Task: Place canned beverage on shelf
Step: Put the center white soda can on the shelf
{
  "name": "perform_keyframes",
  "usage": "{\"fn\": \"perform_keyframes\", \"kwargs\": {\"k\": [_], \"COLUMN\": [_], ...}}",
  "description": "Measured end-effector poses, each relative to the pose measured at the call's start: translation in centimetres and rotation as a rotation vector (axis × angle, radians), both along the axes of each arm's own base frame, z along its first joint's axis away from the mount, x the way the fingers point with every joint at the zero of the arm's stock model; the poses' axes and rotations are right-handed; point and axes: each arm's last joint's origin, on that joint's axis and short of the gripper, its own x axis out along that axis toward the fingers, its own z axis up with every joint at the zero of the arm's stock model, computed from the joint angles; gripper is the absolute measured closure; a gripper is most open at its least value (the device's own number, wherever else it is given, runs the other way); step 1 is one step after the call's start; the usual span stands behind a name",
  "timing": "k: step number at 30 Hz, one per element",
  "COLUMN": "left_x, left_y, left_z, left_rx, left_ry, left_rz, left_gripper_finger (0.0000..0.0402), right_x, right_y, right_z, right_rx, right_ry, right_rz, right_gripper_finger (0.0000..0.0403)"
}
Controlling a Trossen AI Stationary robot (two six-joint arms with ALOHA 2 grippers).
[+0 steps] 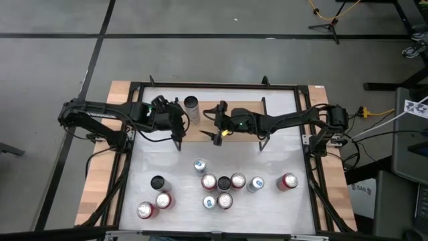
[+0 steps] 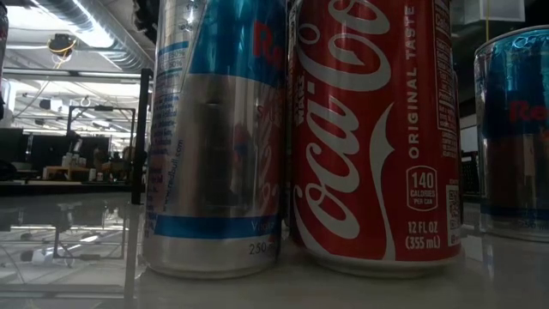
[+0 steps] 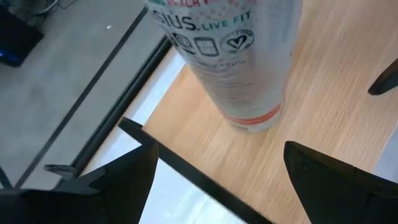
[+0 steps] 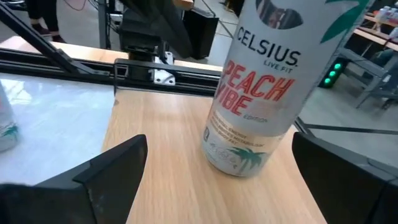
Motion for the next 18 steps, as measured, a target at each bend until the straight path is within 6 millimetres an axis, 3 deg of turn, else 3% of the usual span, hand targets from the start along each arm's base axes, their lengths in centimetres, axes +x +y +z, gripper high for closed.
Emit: {"fn": "perform_keyframes", "kwargs": {"k": [18], "left_x": [1.3], "left_y": [0.3], "left_z": [-0.7], "left_rx": [0.154], "left_ry": [0.008], "left_rz": [0.075], "left_gripper_finger": [0.0060], "right_x": [0.2], "right_y": [0.0], "right_z": [0.8], "right_rx": [-0.002], "right_ry": [-0.079], "right_rz": [0.015], "right_gripper_finger": [0.0011]}}
